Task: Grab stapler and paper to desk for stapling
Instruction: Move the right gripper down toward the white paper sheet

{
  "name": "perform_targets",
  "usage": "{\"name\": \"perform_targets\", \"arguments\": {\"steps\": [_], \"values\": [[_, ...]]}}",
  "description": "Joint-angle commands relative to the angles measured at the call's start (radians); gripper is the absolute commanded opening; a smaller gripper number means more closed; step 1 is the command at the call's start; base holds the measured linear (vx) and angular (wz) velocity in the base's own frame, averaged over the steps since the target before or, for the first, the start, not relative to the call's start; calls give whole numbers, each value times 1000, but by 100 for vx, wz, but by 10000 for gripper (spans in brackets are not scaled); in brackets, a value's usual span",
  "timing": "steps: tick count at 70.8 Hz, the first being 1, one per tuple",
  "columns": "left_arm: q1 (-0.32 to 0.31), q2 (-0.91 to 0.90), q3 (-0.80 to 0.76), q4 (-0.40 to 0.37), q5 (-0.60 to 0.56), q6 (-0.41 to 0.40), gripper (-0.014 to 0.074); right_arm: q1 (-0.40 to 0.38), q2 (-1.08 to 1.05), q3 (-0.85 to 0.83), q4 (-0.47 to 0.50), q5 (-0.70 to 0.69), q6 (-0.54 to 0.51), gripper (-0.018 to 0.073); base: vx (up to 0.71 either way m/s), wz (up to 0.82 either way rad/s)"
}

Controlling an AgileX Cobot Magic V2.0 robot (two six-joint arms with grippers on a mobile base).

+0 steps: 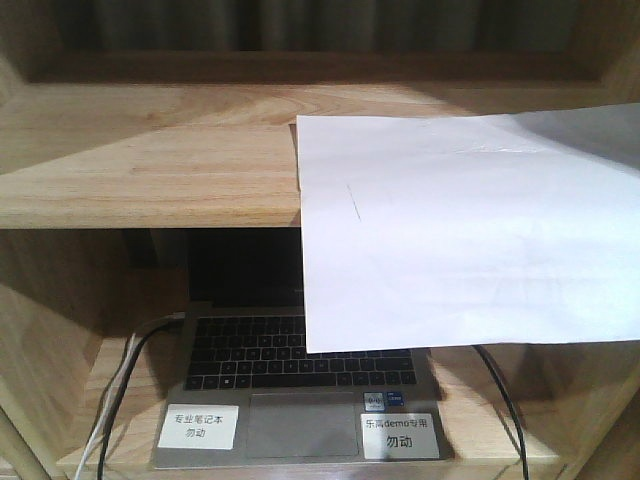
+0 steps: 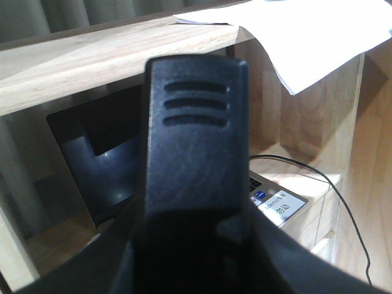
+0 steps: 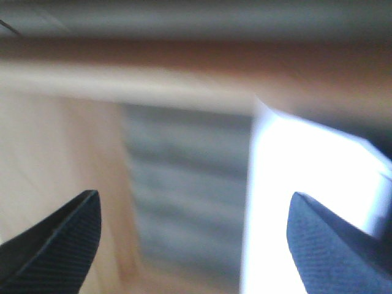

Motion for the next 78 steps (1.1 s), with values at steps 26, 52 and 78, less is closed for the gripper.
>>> {"name": "perform_targets", "arguments": {"steps": [26,52,78], "values": [[-1,14,-25,-17,-114,-1,-6,361,36,133,-10,-80,-21,585,0,0],[-1,14,-25,-17,-114,-1,-6,386,370,187,12,-625,-263,585,0,0],[-1,14,-25,-17,-114,-1,-6,386,707,184,-9,-1132,-330,585,0,0]]}}
